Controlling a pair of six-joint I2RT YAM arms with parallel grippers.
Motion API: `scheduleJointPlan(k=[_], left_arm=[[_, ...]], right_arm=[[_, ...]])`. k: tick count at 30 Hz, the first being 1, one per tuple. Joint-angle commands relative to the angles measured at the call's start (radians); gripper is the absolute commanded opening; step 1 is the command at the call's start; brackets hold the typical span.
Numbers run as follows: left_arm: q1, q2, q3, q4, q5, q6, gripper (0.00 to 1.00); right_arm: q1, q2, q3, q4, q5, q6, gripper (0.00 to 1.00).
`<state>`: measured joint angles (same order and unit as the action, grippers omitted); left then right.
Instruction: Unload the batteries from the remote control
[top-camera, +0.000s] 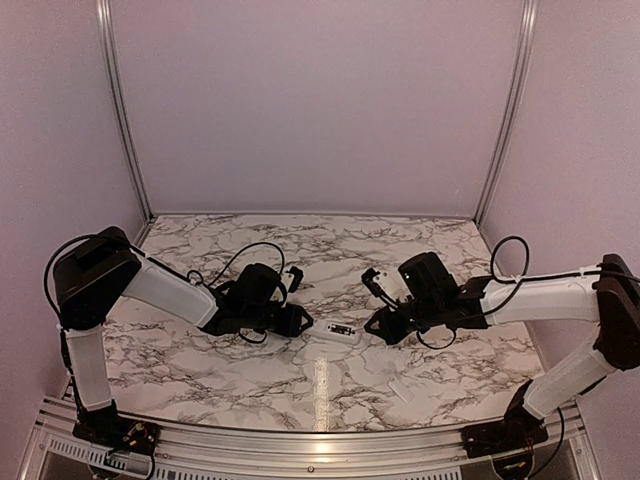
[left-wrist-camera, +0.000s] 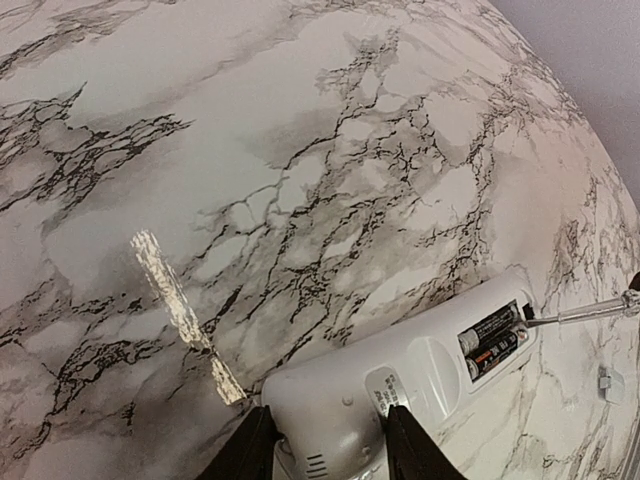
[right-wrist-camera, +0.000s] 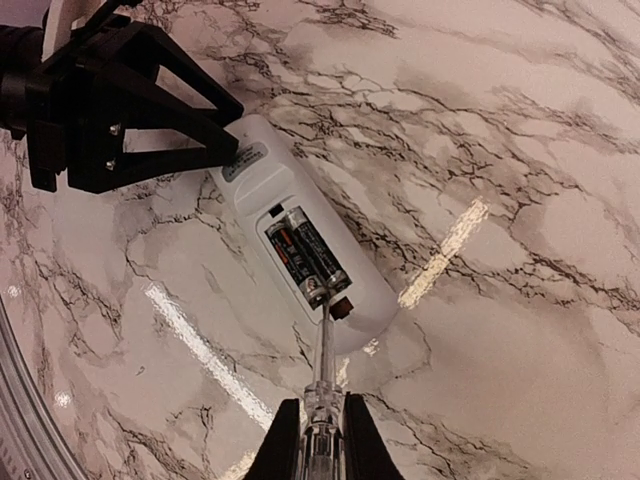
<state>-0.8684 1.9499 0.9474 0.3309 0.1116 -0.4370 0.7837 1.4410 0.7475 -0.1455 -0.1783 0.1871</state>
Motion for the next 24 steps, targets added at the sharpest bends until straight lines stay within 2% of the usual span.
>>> scheduleJointPlan(k=[1,24], left_arm=[[-0.024,0.030,0.016,-0.030,0.080,0.007,0.40],[-0.027,0.026,0.014,-0.030,0.083,0.006,0.39]], right_arm=[[0.019,-0.007,-0.043,0.036,-0.146,0.027,0.00],[0.019,-0.053,-0.095,0.117,-0.181,0.049,0.00]])
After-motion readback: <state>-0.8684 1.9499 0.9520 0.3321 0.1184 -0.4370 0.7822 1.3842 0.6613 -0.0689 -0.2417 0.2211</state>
